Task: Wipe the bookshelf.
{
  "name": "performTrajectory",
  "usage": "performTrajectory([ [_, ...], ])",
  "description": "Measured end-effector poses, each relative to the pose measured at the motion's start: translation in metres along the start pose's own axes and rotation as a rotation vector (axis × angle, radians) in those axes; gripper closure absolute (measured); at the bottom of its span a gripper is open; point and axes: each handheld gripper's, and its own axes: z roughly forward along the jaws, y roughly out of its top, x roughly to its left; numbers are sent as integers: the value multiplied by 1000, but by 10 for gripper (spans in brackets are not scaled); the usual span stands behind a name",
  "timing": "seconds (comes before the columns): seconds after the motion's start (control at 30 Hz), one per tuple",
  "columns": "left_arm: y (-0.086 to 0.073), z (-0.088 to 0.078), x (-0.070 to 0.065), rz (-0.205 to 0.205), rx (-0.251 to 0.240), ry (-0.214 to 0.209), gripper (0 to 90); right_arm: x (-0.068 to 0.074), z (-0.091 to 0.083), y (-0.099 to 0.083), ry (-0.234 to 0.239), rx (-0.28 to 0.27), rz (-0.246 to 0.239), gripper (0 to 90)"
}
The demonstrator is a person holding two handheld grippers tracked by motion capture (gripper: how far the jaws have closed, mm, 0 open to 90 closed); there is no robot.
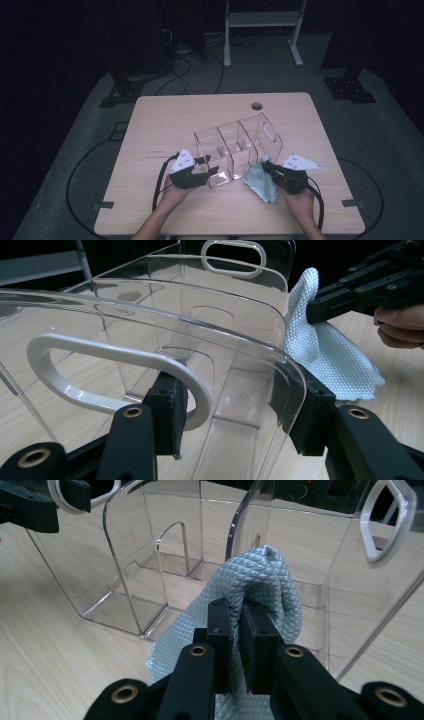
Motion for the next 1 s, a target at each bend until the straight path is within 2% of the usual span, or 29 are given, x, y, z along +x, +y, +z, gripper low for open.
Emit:
performTrajectory([
  [0.2,0,1,0,-2,-2,4,485,1,-4,5,1,-27,0,832],
  [0.23,0,0,-1,-1,0,4,485,2,-4,10,5,-45,-3,832],
  [0.5,0,0,-1,0,1,4,485,6,2,29,-3,-78,-15,832],
  [0.53,0,0,-1,1,2,3,485,7,5,29,-9,-69,-29,833],
  [0.67,0,0,-1,1,2,4,485,6,6,22,-13,-65,-19,832],
  [0.77,0,0,-2,1,1,4,485,5,16,7,-26,5,-28,832],
  [0.87,0,0,-2,1,2,4,485,3,27,-8,-15,67,-8,831],
  [0.9,0,0,-1,2,2,4,485,3,27,-8,-15,67,-8,831],
  [1.0,0,0,-2,1,1,3,485,5,18,3,-24,12,-12,832],
])
